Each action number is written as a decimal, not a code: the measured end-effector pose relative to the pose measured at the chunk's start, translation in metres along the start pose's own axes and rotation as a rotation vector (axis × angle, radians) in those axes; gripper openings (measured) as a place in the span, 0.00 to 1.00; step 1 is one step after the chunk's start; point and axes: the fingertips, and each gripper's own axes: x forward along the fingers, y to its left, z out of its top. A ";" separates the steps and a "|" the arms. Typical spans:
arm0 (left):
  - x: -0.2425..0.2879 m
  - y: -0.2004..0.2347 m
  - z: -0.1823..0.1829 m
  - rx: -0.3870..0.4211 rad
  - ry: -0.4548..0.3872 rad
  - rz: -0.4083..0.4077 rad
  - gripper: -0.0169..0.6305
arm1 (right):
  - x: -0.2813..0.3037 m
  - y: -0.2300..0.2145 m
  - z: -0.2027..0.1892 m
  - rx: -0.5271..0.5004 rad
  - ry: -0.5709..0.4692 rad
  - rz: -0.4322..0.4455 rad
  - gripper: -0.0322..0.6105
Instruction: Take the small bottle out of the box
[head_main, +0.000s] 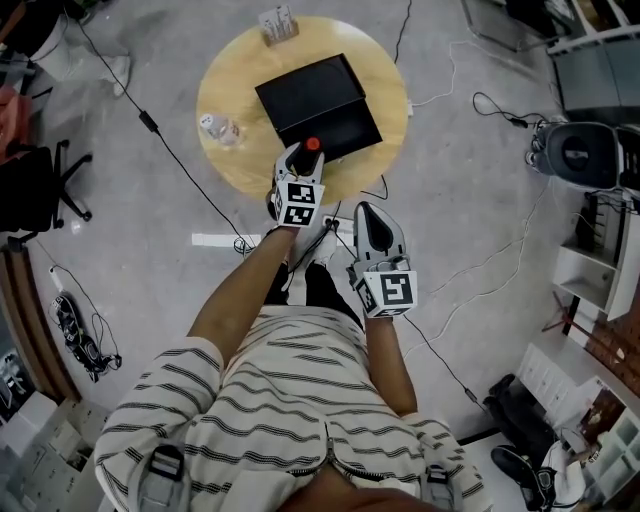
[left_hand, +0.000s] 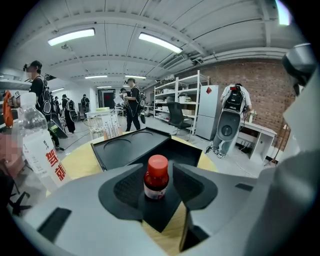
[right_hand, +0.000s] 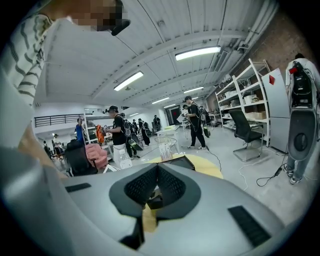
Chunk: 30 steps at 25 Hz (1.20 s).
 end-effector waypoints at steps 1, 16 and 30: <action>0.002 0.000 -0.001 0.000 0.005 -0.001 0.30 | 0.000 -0.001 0.000 0.000 0.001 -0.001 0.08; 0.015 0.005 -0.002 0.029 0.012 0.005 0.29 | 0.002 -0.003 0.000 0.006 0.005 -0.007 0.08; 0.011 0.004 -0.001 0.039 0.005 0.005 0.26 | 0.002 -0.004 -0.002 0.005 0.005 -0.011 0.08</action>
